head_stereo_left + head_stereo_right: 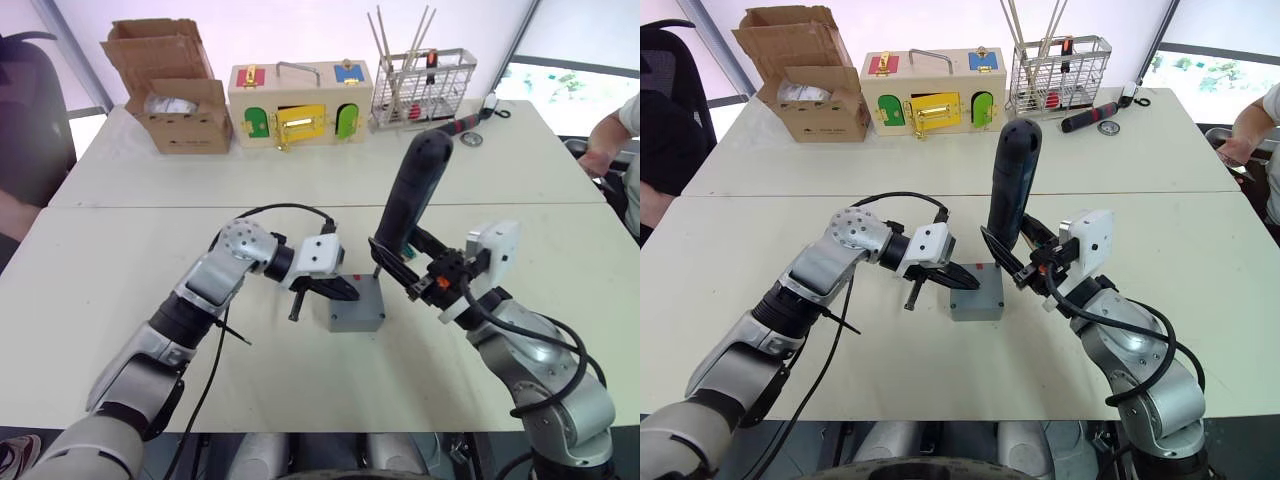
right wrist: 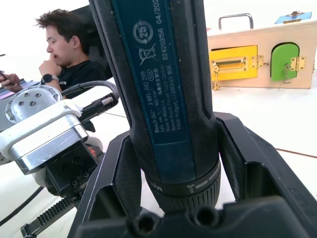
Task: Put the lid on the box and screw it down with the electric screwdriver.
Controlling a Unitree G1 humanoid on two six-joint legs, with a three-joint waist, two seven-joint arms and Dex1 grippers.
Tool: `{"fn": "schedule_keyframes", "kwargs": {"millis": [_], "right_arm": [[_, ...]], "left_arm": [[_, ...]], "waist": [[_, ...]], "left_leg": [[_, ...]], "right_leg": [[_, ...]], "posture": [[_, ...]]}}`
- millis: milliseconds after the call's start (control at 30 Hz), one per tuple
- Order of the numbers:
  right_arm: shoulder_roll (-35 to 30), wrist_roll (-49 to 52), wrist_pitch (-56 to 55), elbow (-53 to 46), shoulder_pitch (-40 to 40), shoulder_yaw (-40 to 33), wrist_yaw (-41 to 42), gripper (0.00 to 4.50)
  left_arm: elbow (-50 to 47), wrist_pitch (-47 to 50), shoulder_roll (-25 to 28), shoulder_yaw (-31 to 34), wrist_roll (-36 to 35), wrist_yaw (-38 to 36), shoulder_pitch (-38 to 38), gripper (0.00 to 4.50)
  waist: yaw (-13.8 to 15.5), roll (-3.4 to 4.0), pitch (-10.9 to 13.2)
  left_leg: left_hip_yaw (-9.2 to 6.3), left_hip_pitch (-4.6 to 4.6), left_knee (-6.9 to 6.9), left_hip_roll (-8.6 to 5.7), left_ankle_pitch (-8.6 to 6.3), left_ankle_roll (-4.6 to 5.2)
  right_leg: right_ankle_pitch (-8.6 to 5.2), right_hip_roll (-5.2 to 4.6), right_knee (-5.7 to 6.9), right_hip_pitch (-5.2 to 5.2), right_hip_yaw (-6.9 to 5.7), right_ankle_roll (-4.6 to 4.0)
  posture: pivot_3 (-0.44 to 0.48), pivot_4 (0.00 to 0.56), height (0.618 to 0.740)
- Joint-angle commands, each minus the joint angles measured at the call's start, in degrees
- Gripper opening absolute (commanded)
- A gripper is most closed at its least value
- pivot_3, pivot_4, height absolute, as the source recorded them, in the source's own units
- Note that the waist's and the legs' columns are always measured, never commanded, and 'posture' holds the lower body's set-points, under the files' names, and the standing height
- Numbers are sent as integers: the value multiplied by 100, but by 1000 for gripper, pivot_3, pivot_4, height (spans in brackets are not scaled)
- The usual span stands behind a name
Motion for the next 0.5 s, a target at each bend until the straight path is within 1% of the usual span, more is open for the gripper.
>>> {"fn": "schedule_keyframes", "kwargs": {"millis": [33, 133, 267, 333, 400, 500], "right_arm": [[7, 367, 370, -23, 161, 322, 156, 1905], [-31, 449, 418, -63, 128, 256, 148, 1905], [-342, 128, 398, 20, 150, 463, 279, 1905], [-457, -115, 432, 179, 90, 593, 192, 1905], [-490, -247, 467, 328, 45, 629, 125, 1905], [-363, -172, 486, 499, 52, 518, 95, 1905]], "left_arm": [[13, 4, 29, -140, 128, -34, 101, 0], [-31, 24, 32, -138, 114, -35, 117, 0], [-41, 37, 20, -143, 116, -22, 126, 0], [-33, 21, 17, -163, 143, -12, 133, 0], [-20, -13, 22, -193, 188, 1, 141, 0], [-3, -97, 69, -251, 263, -9, 165, 0]], "waist": [[0, -1, -1], [-2, -2, -2], [0, -2, -3], [-1, -8, -11], [3, -20, -26], [10, -37, -54]], "left_leg": [[-1, 0, 0, 1, 0, 0], [-1, 0, 0, 1, 0, 0], [-1, 0, 0, 2, 0, 0], [-1, 0, 0, 2, 0, 0], [-3, 0, 0, 3, 0, 0], [-6, 2, 1, 4, 0, 0]], "right_leg": [[0, 1, 0, 0, 0, 0], [0, 1, 0, -1, 0, 0], [0, 1, 0, -1, 1, 0], [0, 1, -1, 0, 0, 0], [0, 4, -1, 0, 0, 0], [0, 4, -4, 5, 0, 0]], "posture": [[0, 150, 740], [0, 150, 740], [0, 150, 740], [0, 150, 740], [0, 150, 740], [0, 150, 740]]}}
